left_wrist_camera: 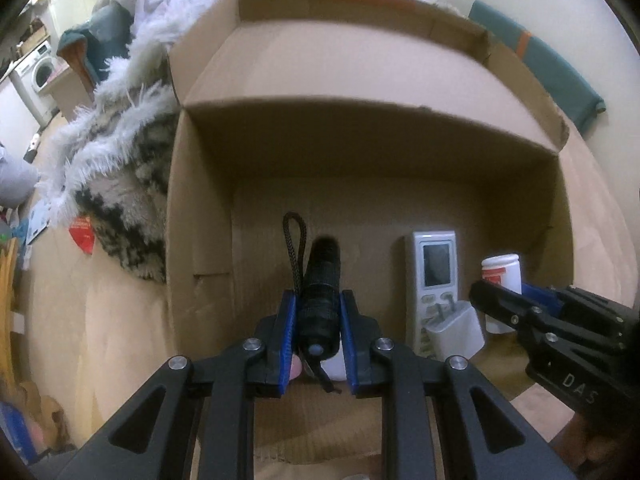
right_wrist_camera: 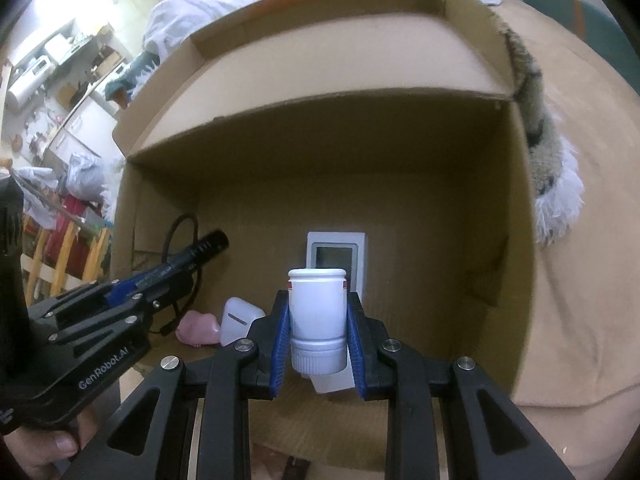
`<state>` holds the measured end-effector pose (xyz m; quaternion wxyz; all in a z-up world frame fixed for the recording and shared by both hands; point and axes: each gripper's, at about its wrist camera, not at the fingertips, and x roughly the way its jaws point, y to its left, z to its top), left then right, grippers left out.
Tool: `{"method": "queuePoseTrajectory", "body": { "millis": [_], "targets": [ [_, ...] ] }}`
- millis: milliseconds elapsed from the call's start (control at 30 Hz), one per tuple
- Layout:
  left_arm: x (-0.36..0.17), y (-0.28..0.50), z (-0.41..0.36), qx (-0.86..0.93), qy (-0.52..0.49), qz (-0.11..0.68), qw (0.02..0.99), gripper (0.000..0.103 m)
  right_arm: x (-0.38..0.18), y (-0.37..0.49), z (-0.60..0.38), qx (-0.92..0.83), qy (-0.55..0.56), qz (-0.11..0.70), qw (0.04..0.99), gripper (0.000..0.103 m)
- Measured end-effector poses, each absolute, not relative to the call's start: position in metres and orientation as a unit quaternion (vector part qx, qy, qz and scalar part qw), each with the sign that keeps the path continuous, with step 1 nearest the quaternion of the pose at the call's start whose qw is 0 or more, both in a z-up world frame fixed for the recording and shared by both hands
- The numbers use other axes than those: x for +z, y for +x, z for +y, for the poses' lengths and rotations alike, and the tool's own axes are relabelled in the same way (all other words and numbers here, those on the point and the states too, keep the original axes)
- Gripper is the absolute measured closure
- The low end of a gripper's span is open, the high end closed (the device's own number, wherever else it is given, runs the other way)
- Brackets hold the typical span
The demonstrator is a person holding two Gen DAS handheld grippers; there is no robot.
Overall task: Organize rigid objects
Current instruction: 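Lower the white cylinder by the remote while the left lowers the flashlight by the pink item, opening both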
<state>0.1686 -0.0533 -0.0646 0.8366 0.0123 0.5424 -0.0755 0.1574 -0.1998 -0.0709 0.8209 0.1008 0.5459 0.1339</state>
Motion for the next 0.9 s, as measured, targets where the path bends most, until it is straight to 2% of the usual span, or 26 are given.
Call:
{"method": "queuePoseTrajectory", "body": {
  "millis": [900],
  "targets": [
    [-0.103, 0.169, -0.061, -0.066, 0.018, 0.565, 0.822, 0.084, -0.09, 0.179, -0.2, 0.119, 0.117, 0.58, 0.798, 0.075]
  ]
}}
